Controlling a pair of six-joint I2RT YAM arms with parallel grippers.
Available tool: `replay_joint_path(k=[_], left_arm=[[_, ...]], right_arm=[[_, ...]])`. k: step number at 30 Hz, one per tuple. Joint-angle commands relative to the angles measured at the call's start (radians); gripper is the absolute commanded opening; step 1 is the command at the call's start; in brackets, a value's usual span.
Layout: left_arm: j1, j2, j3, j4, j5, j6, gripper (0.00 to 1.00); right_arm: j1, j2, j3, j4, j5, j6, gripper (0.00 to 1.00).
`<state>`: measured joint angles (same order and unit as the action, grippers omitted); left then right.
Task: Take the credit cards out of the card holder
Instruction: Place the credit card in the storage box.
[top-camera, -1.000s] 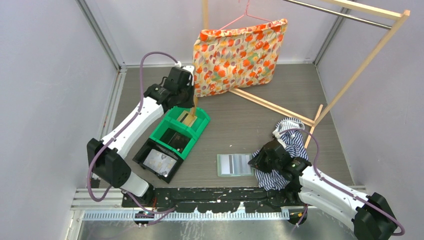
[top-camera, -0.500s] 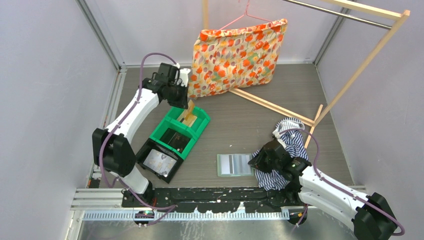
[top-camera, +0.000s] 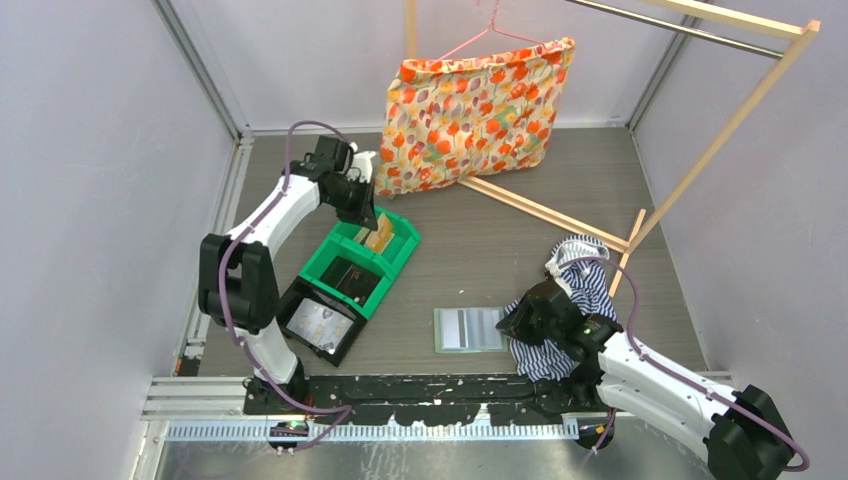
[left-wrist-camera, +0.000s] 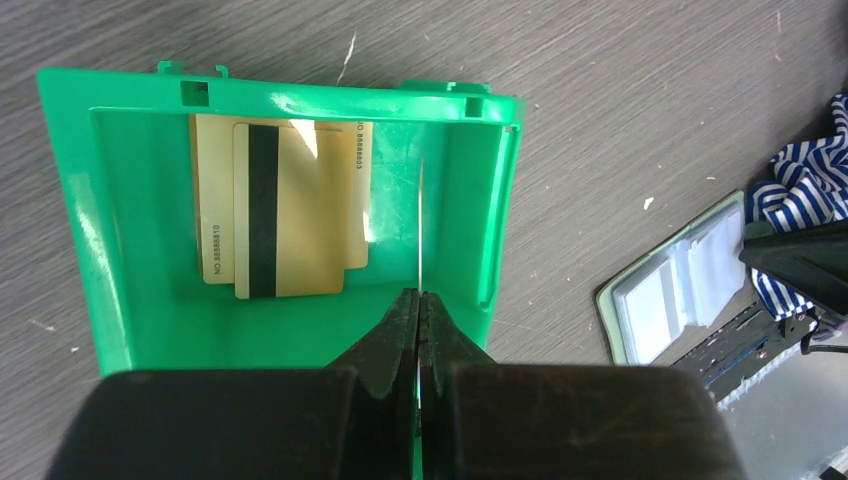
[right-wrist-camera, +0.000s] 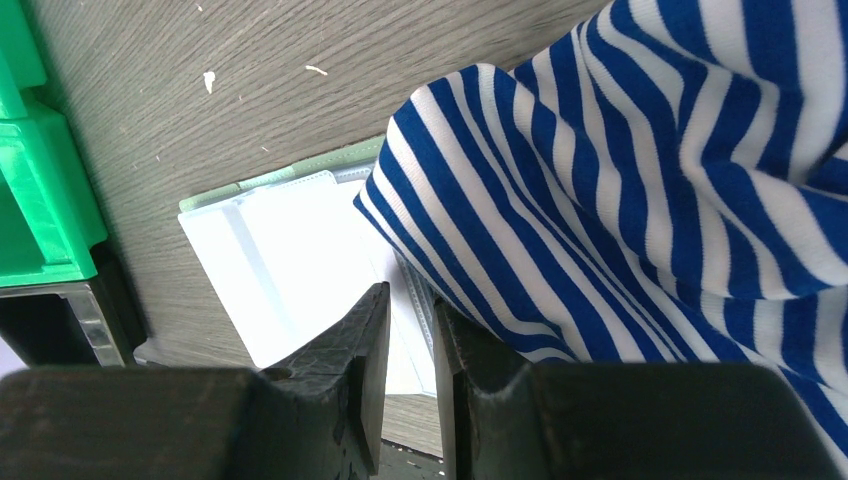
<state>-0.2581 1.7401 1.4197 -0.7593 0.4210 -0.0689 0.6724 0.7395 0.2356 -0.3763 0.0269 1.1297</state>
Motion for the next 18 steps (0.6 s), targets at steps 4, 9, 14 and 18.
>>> replay_joint_path(k=[4, 9, 14, 18], left_arm=[[0.014, 0.068, 0.004, 0.046, 0.023, -0.004, 0.00], [0.014, 0.092, 0.026, 0.033, -0.014, -0.015, 0.11], [0.014, 0.111, 0.055, -0.005, -0.057, -0.015, 0.35], [0.014, 0.085, 0.070, -0.023, -0.095, -0.019, 0.38]], right_arm=[[-0.007, -0.017, -0.007, -0.066, 0.048, -0.021, 0.28], [-0.008, -0.021, -0.006, -0.072, 0.050, -0.020, 0.28], [-0.009, -0.012, -0.005, -0.064, 0.050, -0.019, 0.28], [-0.010, -0.008, 0.001, -0.063, 0.051, -0.020, 0.28]])
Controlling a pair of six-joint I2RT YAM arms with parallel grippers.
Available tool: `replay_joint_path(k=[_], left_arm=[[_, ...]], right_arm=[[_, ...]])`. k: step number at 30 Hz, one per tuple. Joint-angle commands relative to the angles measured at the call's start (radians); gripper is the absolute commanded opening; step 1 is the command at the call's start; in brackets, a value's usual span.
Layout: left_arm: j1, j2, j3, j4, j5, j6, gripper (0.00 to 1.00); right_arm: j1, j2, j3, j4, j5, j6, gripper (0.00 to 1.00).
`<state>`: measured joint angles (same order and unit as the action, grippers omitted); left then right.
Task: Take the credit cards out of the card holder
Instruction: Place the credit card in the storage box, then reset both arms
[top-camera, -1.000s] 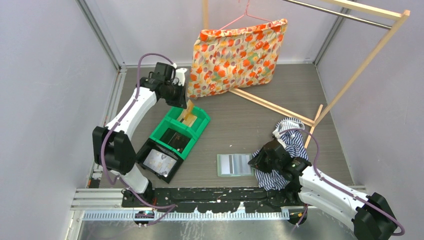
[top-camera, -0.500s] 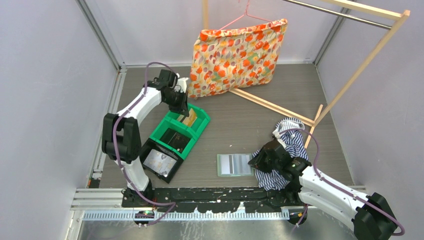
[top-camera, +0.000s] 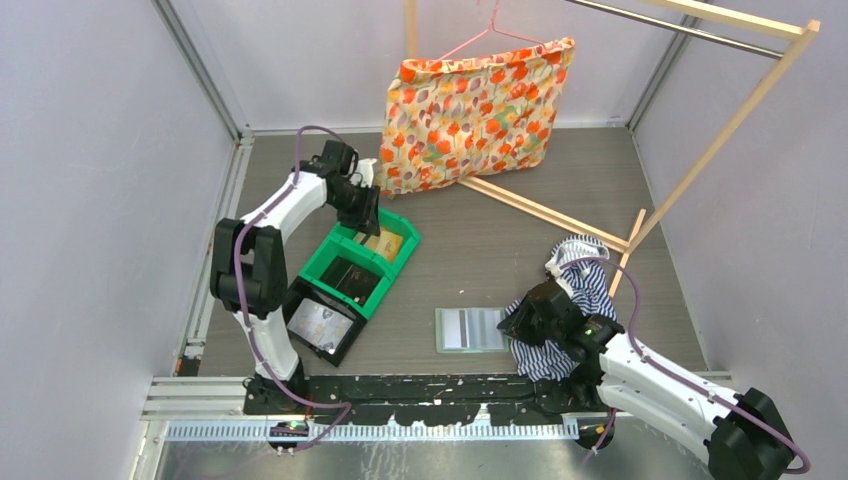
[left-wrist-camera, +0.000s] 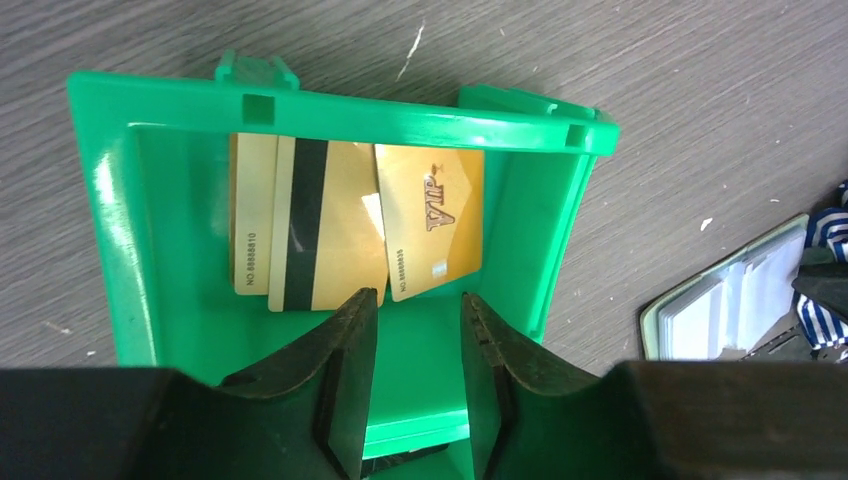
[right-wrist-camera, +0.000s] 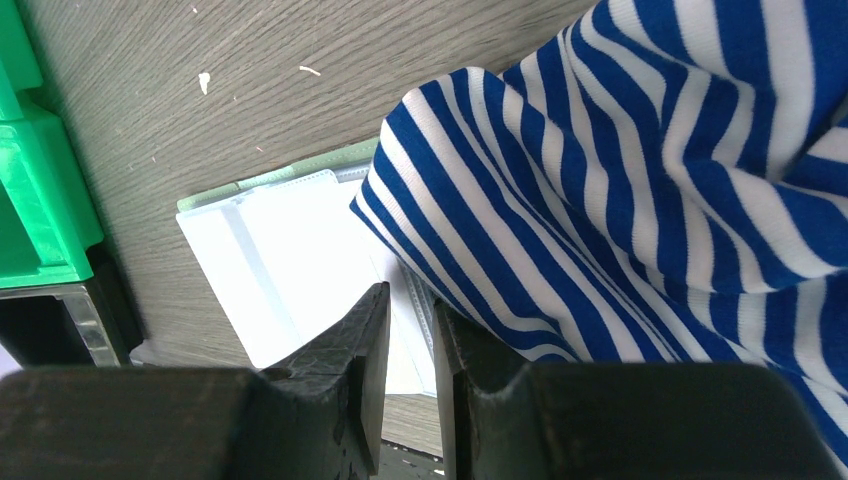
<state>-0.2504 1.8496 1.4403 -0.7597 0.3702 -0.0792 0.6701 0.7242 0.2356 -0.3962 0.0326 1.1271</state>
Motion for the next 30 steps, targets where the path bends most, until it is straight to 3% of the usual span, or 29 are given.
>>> replay_joint_path(k=[1, 7, 12, 23, 26, 30], left_arm=[[0.007, -0.037, 0.053, -0.028, -0.057, -0.011, 0.38], [-0.006, -0.151, 0.083, -0.058, -0.081, -0.051, 0.38], [-0.081, -0.304, 0.059, -0.061, -0.128, -0.120, 0.38], [-0.365, -0.570, -0.286, 0.090, -0.157, -0.379, 0.38], [-0.414, -0.639, -0.347, 0.103, -0.200, -0.431, 0.38], [-0.438, -0.702, -0.383, 0.077, -0.235, -0.470, 0.39]], right_arm=[[-0.008, 0.007, 0.002, -0.043, 0.046, -0.017, 0.28], [-0.009, 0.007, 0.005, -0.048, 0.048, -0.019, 0.28], [-0.008, 0.009, 0.013, -0.056, 0.063, -0.018, 0.28], [-0.009, -0.016, 0.164, -0.177, 0.103, -0.086, 0.36], [-0.010, -0.009, 0.254, -0.231, 0.124, -0.139, 0.46], [-0.009, 0.031, 0.425, -0.317, 0.207, -0.251, 0.73]])
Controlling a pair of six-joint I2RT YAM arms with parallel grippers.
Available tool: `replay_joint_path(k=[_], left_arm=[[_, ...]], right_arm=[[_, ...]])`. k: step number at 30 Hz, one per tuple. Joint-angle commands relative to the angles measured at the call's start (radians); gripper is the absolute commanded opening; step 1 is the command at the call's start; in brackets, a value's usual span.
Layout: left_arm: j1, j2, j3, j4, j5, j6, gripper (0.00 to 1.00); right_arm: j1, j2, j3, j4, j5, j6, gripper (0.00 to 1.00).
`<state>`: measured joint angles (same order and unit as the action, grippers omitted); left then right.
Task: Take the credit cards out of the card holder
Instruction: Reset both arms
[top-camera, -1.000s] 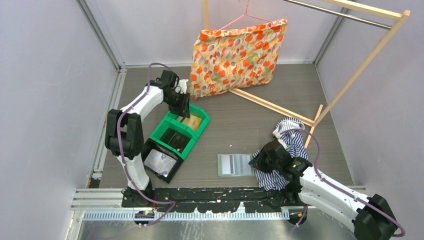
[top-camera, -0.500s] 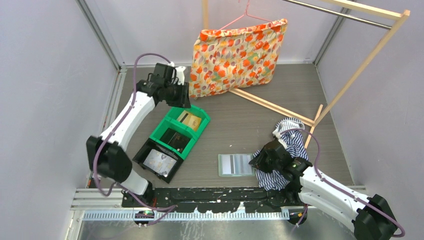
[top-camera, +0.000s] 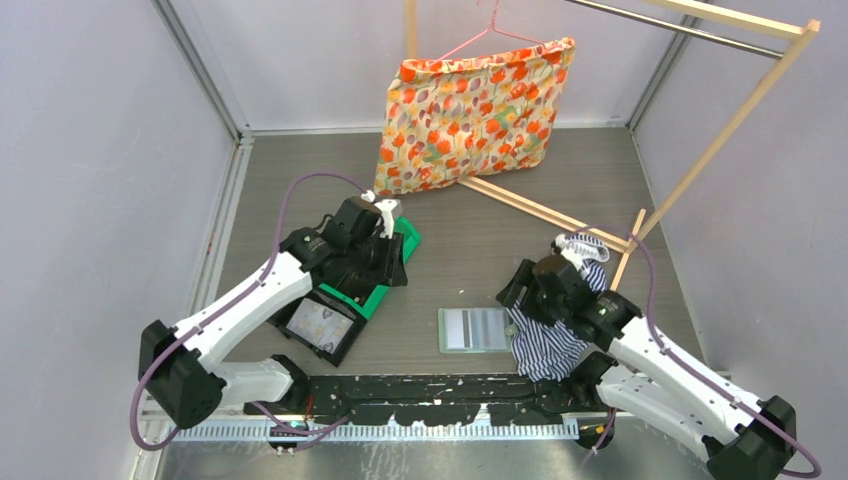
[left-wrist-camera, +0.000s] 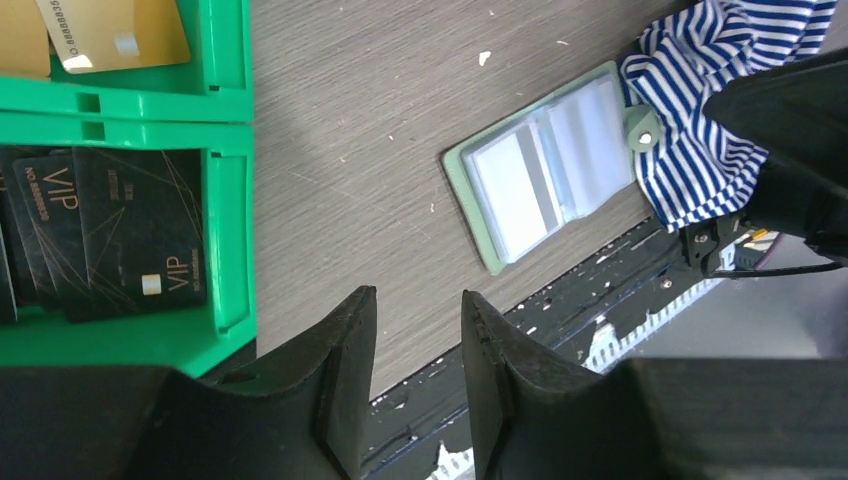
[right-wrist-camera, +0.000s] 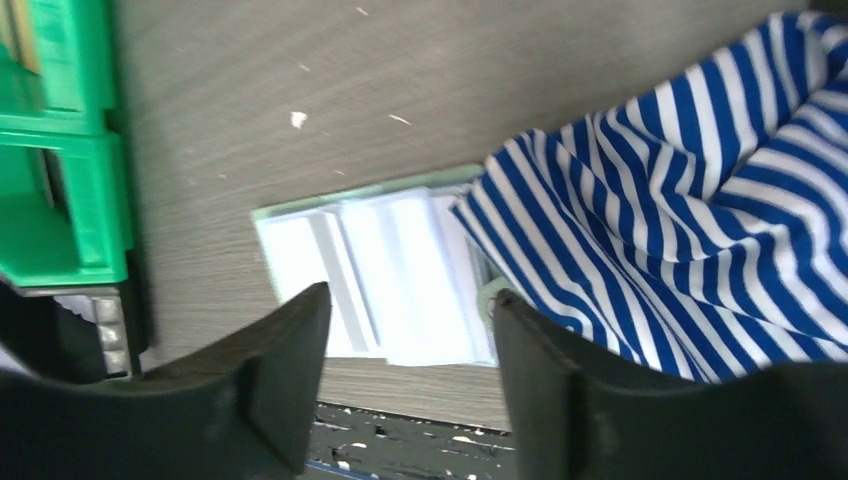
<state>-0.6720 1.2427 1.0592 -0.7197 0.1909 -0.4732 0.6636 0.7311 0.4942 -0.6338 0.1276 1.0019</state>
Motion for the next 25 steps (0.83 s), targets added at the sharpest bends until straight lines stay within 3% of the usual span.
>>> replay_joint_path(k=[1, 7, 8, 12, 19, 25], left_arm=[[-0.018, -0.106, -0.006, 0.027, -0.065, -0.080, 0.39], [-0.018, -0.139, 0.032, -0.069, -0.091, -0.102, 0.39], [-0.018, -0.133, 0.066, -0.102, -0.087, -0.101, 0.39], [-0.018, -0.110, 0.212, -0.291, -0.168, -0.100, 0.39], [-0.018, -0.152, 0.352, -0.494, -0.361, -0.152, 0.39], [-0.018, -0.285, 0.305, -0.490, -0.438, -0.205, 0.40]], right_arm=[[-0.003, 0.040, 0.218, -0.104, 0.142, -0.157, 0.77], [-0.004, 0.161, 0.521, -0.217, 0.373, -0.339, 0.89], [-0.003, 0.175, 0.565, -0.233, 0.441, -0.357, 0.99], [-0.003, 0.213, 0.732, -0.274, 0.602, -0.411, 1.00], [-0.003, 0.181, 0.768, -0.252, 0.673, -0.434, 1.00], [-0.004, 0.156, 0.735, -0.251, 0.656, -0.405, 1.00]])
